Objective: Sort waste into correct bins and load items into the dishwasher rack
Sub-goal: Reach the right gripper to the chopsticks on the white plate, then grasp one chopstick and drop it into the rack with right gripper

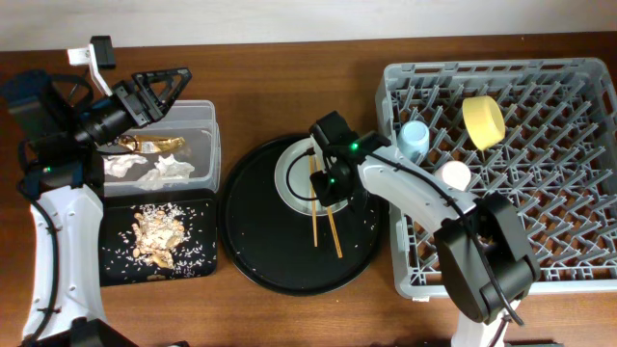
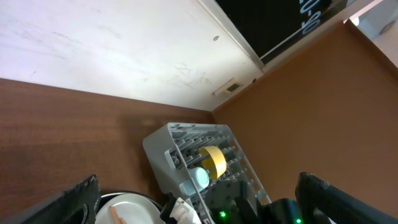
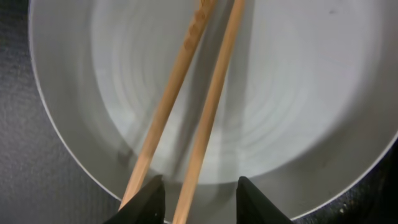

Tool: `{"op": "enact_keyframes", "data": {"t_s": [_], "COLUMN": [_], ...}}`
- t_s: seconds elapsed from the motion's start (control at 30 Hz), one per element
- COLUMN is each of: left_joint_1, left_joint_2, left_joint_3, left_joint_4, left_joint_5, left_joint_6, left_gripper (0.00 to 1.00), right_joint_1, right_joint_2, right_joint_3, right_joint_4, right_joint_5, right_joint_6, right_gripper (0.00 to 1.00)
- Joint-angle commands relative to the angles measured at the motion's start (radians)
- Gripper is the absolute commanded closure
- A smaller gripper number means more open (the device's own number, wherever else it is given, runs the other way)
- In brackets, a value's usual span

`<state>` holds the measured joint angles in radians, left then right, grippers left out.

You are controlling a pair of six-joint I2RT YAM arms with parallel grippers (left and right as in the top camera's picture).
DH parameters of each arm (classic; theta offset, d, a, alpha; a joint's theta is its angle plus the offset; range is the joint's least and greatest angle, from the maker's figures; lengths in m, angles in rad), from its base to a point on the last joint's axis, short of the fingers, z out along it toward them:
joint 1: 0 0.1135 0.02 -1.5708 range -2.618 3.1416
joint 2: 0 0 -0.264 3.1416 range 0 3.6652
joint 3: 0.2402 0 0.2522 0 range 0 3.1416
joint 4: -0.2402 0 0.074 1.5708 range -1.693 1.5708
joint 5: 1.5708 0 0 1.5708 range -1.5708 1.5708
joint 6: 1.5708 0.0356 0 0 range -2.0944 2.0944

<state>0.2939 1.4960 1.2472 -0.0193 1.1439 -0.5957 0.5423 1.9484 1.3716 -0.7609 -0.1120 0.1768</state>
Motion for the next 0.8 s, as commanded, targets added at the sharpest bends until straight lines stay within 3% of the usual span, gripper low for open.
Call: {"op": "enact_keyframes", "data": {"t_s": [0.0,0.2,0.3,0.47,0.77], "left_joint_1": [0.004,0.004,0.004,0.004,0.004], "left_joint_2": [-0.002,-0.002,-0.002,-0.002,-0.002], "left_joint_3": [0.004,0.004,0.004,0.004,0.004], "left_joint_4": [0.0,0.0,0.0,0.0,0.0], "left_joint_5": [0.002,0.002,0.002,0.002,0.002], "left_joint_6": [0.002,0.002,0.002,0.002,0.002], "left_gripper": [0.01,0.01,0.01,0.01,0.01], "right_joint_1": [0.007,0.007,0.007,0.007,-0.037], "right_joint_2": [0.007,0.007,0.006,-0.005,-0.116], "right_joint_3": [-0.061,-0.145,-0.144,-0.113,0.126], "right_joint_4": [0.055,0.161,0.18,0.178,-0.079], "right_joint_5": [0.019,0.019,0.019,0.012,0.018], "right_joint_6": [0.017,0.016,0.016,0.016,0.016], "right_gripper": [0.64,0.68,0.82,0.94,0.96]}}
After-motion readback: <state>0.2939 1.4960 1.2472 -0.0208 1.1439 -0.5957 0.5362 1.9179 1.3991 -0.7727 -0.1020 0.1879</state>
